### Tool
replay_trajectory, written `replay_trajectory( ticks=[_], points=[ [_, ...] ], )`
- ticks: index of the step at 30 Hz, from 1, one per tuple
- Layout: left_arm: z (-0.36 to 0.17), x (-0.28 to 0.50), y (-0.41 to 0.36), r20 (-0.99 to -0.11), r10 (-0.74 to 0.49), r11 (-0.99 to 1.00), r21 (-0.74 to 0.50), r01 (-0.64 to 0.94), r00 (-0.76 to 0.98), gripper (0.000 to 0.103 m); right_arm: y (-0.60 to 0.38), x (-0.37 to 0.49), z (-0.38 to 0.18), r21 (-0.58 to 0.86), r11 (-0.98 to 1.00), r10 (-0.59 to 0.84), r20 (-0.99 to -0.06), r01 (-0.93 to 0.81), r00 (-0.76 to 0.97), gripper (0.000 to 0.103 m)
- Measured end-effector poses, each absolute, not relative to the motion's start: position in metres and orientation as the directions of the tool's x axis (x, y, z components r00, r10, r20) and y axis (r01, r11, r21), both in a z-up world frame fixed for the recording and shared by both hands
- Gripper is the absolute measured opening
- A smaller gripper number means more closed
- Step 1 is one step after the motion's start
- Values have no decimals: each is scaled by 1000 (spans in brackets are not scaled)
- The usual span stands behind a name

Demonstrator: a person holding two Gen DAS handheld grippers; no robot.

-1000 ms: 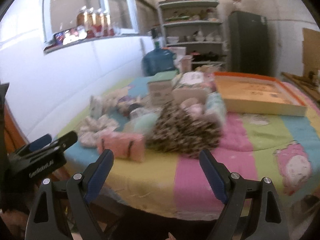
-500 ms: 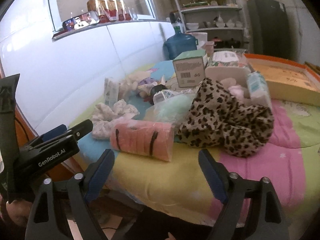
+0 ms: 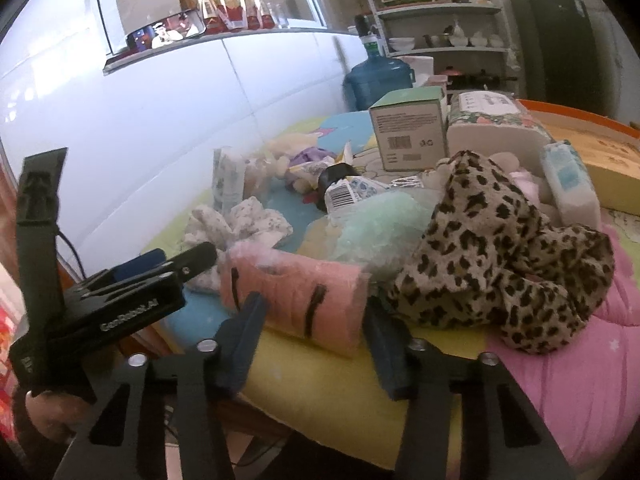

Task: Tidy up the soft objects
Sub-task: 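Grasp the white floral scrunchie with the left tool while the right tool grasps the pink rolled towel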

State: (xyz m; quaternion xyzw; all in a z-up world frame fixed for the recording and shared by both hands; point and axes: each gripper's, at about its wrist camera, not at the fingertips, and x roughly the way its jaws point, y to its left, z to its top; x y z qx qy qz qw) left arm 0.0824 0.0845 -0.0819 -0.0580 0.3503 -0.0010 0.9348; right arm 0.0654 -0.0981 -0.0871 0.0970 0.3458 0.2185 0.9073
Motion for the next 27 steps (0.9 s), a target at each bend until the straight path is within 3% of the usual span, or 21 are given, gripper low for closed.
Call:
replay_trajectory(
  ticks=[3,4,6,9,14,27],
  points=[
    [-83,82,85,-637,-40,993,-108,-38,769,73,-96,65,-86,319,882,472,-586,-347,659,29],
    [-84,82,84,-633,-47,994,-108,-28,773,65,-95,65,-86,319,879,476,-586,-353,656,26],
    [-84,81,82,-629,-50,995,-98,-16,776,36,-95,62,-85,318,876,482,-584,-363,653,23],
    [-85,79,82,-625,-99,991,-135,17,774,17,-94,58,-84,314,873,488,-581,-374,651,19],
    [-80,72,79,-610,-116,989,-147,32,784,9,-92,52,-78,297,872,490,-565,-390,664,18],
    [-42,53,73,-533,-103,990,-138,34,840,9,-107,38,-51,307,855,518,-485,-418,704,12]
  ],
)
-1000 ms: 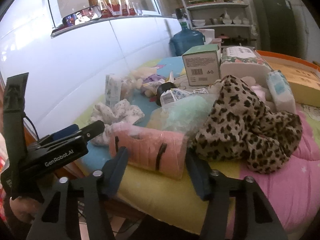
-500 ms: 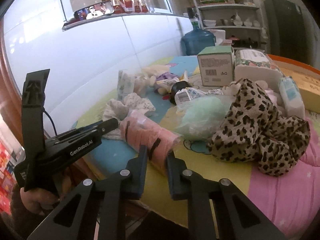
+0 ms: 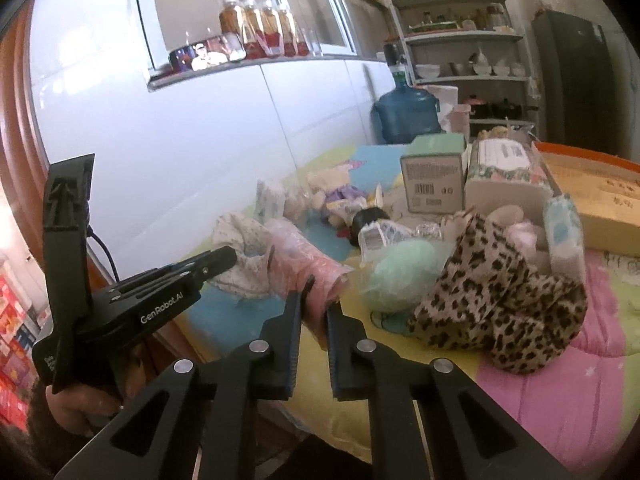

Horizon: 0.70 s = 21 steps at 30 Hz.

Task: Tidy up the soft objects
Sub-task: 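Grasp the white floral scrunchie with the left tool while the right tool grasps the pink rolled towel, then lift and carry both held items over the orange-rimmed cardboard tray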

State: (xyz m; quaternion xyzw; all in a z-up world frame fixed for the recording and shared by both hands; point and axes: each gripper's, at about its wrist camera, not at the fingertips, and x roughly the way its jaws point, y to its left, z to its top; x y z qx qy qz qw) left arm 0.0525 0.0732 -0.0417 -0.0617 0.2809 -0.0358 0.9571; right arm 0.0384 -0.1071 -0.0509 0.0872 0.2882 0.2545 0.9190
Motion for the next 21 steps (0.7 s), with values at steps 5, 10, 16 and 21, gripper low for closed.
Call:
replay_trajectory(
  ticks=[5,10,16,21],
  points=[
    [-21,50,65,-490,-112,990,-133,53,864,9,-116,35,-34,299,857,514,-445,-419,733,11],
    [-2,51,49,-454,-130,989,-121,84,882,9,-131,37,-18,301,864,499,-410,-403,764,11],
    [19,58,27,-410,-164,986,-108,131,897,9,-155,39,2,301,879,465,-371,-369,804,11],
    [28,65,4,-387,-202,979,-103,175,900,9,-176,42,15,293,897,422,-348,-330,837,11]
  ],
)
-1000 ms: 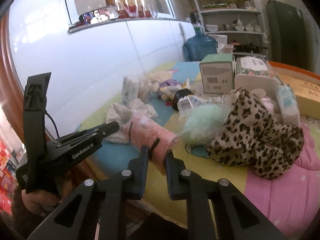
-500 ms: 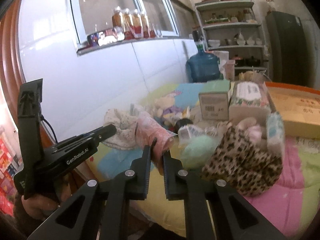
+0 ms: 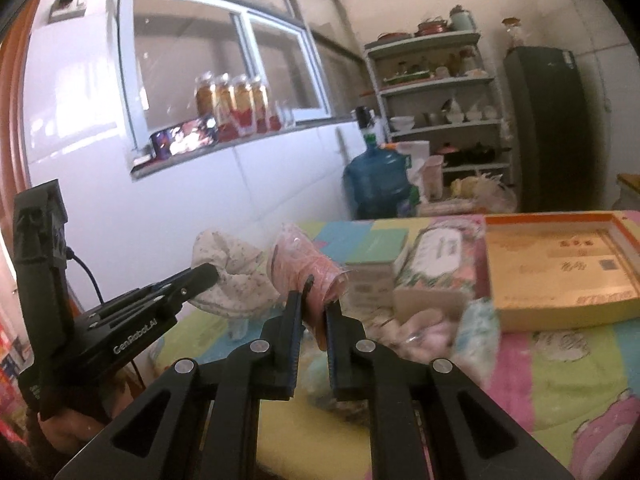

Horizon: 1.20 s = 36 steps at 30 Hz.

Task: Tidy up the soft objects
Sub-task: 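Lift and carry both held items over the orange-rimmed cardboard tray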

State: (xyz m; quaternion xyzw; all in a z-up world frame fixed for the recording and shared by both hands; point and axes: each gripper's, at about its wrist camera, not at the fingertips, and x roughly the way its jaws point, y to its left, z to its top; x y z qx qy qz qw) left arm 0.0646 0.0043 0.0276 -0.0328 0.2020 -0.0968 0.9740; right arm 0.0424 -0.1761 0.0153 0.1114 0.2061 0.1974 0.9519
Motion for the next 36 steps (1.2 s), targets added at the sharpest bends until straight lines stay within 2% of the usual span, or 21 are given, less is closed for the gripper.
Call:
replay_trajectory(
  ticks=[11,25,36],
  points=[
    [53,86,-64,-352,-307,951,-88,295,884,9,-249,48,31,309,930,301,-319,-201,899,11],
    [57,113,-152,-371,-419,906,-108,409,829,9,-335,51,25,328,943,172,-336,-56,926,11],
    [43,136,-216,-405,-452,889,-125,441,795,9,-393,62,12,349,937,111,-355,22,928,11]
  ],
)
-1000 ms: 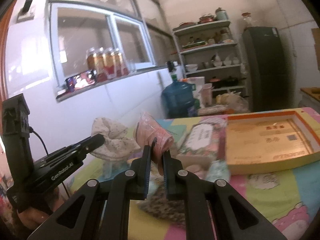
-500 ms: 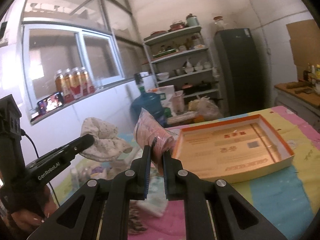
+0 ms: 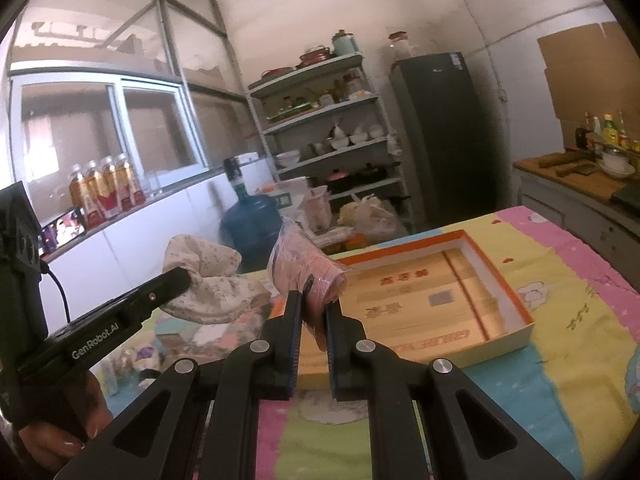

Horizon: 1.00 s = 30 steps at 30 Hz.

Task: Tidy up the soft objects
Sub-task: 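Lift and carry both held items over the orange-rimmed cardboard tray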

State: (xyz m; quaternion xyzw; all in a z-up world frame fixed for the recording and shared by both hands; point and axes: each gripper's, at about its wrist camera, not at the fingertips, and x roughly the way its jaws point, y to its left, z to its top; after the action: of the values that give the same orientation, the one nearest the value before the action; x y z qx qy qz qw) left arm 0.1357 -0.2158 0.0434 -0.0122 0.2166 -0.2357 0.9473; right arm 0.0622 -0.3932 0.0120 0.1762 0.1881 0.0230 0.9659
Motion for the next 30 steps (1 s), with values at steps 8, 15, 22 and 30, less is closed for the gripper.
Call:
replay_trajectory(
  ticks=[8,15,22,30],
  points=[
    [25,158,-257,-447,-436,895,-122,429,782,9,-435,76,-2,364,928,66,-378,83,924,11],
    [5,178,-283,-496,-421,901,-128,416,760,9,-462,94,-15,369,921,47,-420,123,906,11],
    [-16,197,-297,-544,-406,908,-147,392,734,9,-476,116,-25,358,922,40,-464,146,885,11],
    [-36,213,-307,-604,-402,908,-165,385,688,9,-486,136,-43,380,911,65,-514,159,855,11]
  ],
)
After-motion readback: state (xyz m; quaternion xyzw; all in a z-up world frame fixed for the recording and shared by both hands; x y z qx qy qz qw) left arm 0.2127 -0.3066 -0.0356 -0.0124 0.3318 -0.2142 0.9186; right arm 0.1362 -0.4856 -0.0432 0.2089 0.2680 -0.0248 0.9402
